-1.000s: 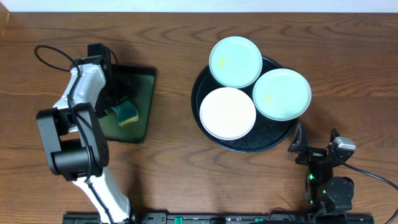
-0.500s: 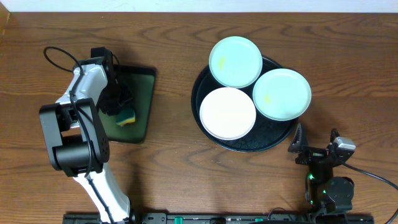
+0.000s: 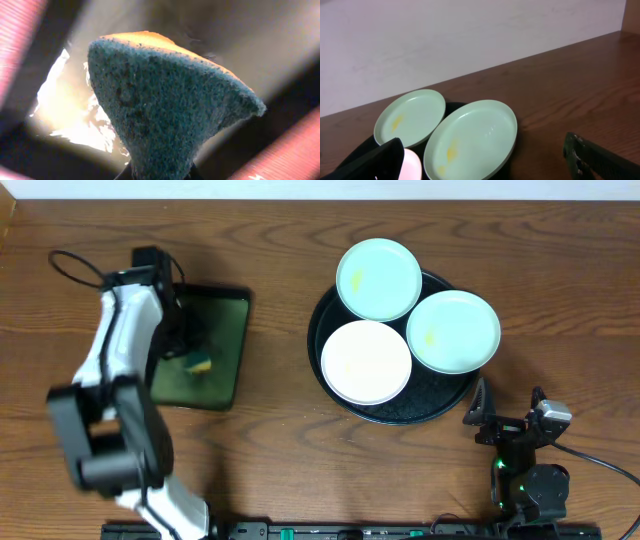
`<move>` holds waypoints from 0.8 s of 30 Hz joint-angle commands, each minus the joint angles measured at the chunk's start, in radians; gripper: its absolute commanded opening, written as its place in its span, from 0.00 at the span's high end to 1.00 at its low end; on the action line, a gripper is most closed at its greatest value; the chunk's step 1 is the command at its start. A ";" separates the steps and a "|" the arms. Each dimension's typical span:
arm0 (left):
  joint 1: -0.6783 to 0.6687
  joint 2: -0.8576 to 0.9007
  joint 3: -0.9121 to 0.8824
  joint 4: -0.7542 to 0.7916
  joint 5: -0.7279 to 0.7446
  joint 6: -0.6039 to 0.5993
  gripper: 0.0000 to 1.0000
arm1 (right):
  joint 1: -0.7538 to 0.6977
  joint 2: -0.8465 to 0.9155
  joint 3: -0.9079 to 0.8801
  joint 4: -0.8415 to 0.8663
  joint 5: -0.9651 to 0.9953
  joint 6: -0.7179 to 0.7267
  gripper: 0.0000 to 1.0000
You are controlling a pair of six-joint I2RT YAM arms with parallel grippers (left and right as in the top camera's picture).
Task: Clean dirty plates on tray and stack at the side
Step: 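Grasp the green-yellow sponge with the left gripper and lift it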
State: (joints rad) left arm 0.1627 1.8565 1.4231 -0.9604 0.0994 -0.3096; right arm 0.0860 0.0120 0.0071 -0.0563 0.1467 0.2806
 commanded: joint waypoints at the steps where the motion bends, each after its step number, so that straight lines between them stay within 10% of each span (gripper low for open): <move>1: 0.004 -0.188 0.047 -0.003 0.002 0.006 0.92 | -0.007 -0.005 -0.002 -0.004 -0.001 -0.005 0.01; 24: 0.017 -0.121 -0.154 0.282 -0.024 0.006 0.93 | -0.007 -0.005 -0.002 -0.004 -0.001 -0.005 0.01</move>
State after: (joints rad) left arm 0.1734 1.8164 1.2079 -0.6525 0.0692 -0.3099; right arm 0.0860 0.0120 0.0071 -0.0563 0.1467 0.2806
